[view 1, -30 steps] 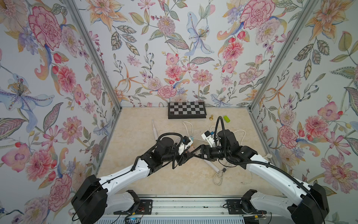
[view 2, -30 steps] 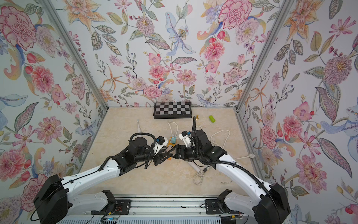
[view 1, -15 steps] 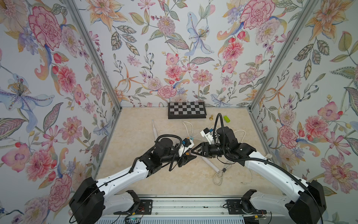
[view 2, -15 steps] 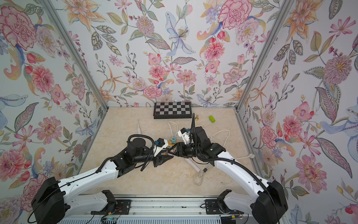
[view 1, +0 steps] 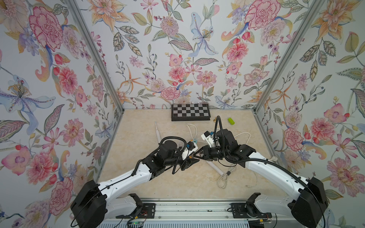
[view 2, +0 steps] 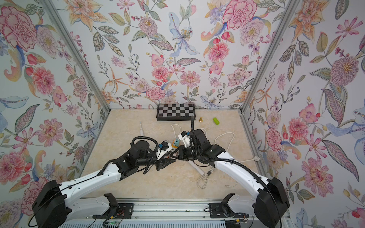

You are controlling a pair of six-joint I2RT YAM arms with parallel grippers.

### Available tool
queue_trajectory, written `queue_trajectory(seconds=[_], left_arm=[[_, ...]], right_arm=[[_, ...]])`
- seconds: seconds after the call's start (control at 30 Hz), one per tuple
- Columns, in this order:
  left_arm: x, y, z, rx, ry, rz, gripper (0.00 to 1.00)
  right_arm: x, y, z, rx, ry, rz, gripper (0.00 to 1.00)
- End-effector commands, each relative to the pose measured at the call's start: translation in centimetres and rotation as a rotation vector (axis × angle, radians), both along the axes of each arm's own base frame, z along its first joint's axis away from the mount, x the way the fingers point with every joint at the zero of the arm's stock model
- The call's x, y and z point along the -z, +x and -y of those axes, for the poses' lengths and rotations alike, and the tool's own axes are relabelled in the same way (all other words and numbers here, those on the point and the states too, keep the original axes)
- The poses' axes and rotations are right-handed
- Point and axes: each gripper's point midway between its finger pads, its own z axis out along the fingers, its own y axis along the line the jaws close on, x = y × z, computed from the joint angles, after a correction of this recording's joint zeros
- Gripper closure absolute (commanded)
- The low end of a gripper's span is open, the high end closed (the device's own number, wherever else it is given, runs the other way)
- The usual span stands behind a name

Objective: Charge the electric toothbrush
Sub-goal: Pick up the plug from the center of the board, then insert the plug into the socket.

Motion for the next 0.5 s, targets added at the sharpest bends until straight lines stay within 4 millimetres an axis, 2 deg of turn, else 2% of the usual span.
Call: queue_trajectory(seconds=[0.0,0.1,0.2,0.27,0.47], left_arm=[[-1.2,0.5,-0.6,-0.063,-0.019,0.036,0.42],[-1.3,1.6,-2.7,-0.214,-0.060,0.050,0.19],[-0.6,2.6,-5.3,-0.383,-0.104,0.031,0.09],[-0.1,2.4,-6.3,-0.424,-0.129,0.010,0.02],[1.9,3.7,-9.8,-0.662,-0.141,-0.069,0.01]], right_arm=[[-1.0,1.4,0.3,0.059,-0.028,0.067,0.89],[0.4,3.1,2.3,0.188,-0.166,0.079,0.88],[1.3,4.9,3.9,0.317,-0.290,0.105,0.87],[2.0,6.0,4.6,0.396,-0.355,0.111,0.85],[4.5,8.4,4.3,0.560,-0.488,0.110,0.84]])
